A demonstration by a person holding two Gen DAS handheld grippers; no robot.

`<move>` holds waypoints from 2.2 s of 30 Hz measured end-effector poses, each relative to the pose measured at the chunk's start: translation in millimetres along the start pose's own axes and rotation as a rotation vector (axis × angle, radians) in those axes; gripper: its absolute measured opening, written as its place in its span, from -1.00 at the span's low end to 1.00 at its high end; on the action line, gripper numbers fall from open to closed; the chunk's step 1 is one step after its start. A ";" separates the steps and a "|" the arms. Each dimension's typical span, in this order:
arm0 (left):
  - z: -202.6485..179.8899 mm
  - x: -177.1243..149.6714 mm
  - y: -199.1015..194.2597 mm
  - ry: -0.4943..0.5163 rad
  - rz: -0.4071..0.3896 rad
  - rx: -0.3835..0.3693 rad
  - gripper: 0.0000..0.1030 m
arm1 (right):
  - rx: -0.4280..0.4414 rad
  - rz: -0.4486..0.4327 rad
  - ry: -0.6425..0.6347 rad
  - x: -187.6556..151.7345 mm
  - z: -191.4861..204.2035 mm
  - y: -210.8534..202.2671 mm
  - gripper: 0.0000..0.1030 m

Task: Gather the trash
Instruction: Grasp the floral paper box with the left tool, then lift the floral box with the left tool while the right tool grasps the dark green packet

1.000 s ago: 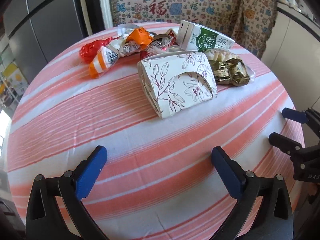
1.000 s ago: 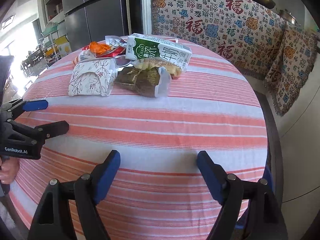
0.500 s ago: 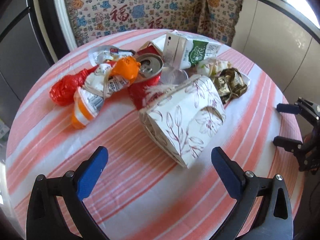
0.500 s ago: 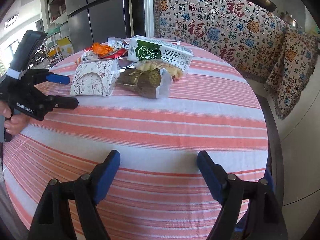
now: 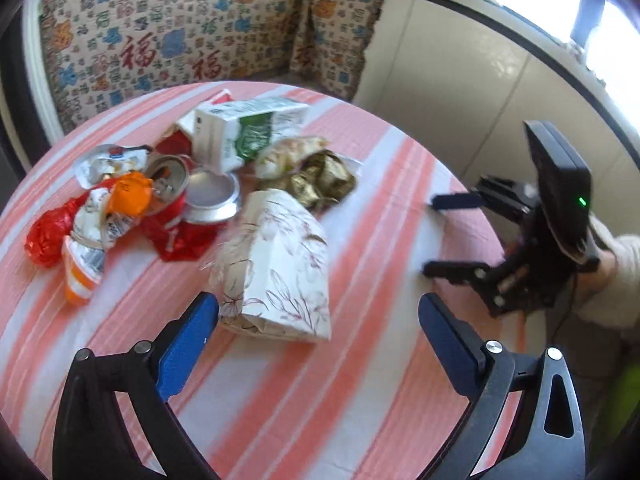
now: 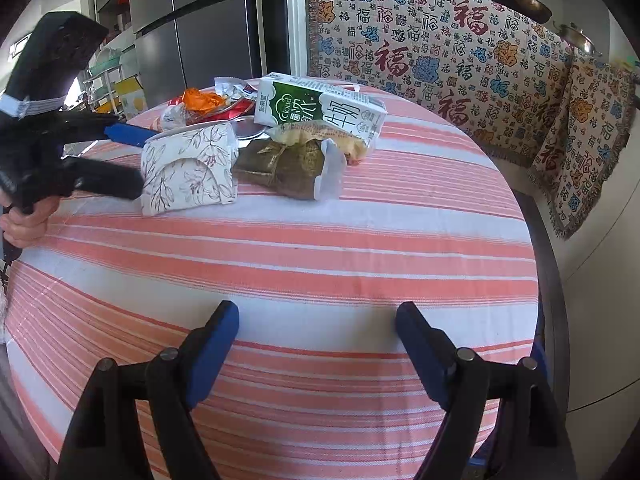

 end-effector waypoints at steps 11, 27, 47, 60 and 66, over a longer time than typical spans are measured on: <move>23.6 10.3 45.7 -0.083 0.071 0.198 0.94 | -0.003 -0.014 0.003 -1.3 0.3 -0.5 0.62; 2.3 -45.7 -1.6 -0.366 0.038 0.457 0.25 | 0.008 0.019 -0.010 1.4 -0.5 0.4 0.62; 25.8 -88.6 -15.4 -0.552 0.068 0.593 0.60 | 0.353 0.185 -0.094 70.5 40.3 43.1 0.00; 27.8 -89.4 -33.6 -0.543 0.006 0.503 0.57 | 0.234 0.136 -0.279 90.3 70.8 12.5 0.13; 27.5 -87.5 -32.9 -0.499 0.014 0.457 0.55 | 0.148 0.319 -0.406 101.1 96.9 73.3 0.14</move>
Point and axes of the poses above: each gripper's, at about its wrist camera, not at the fingertips, and y roughly the way its jaws point, z to its left, x to its top, the point moved 1 cm from there along y, roughly the way its jaws point, and after that the axes turned 12 degrees about y, right-handed, at the moved point
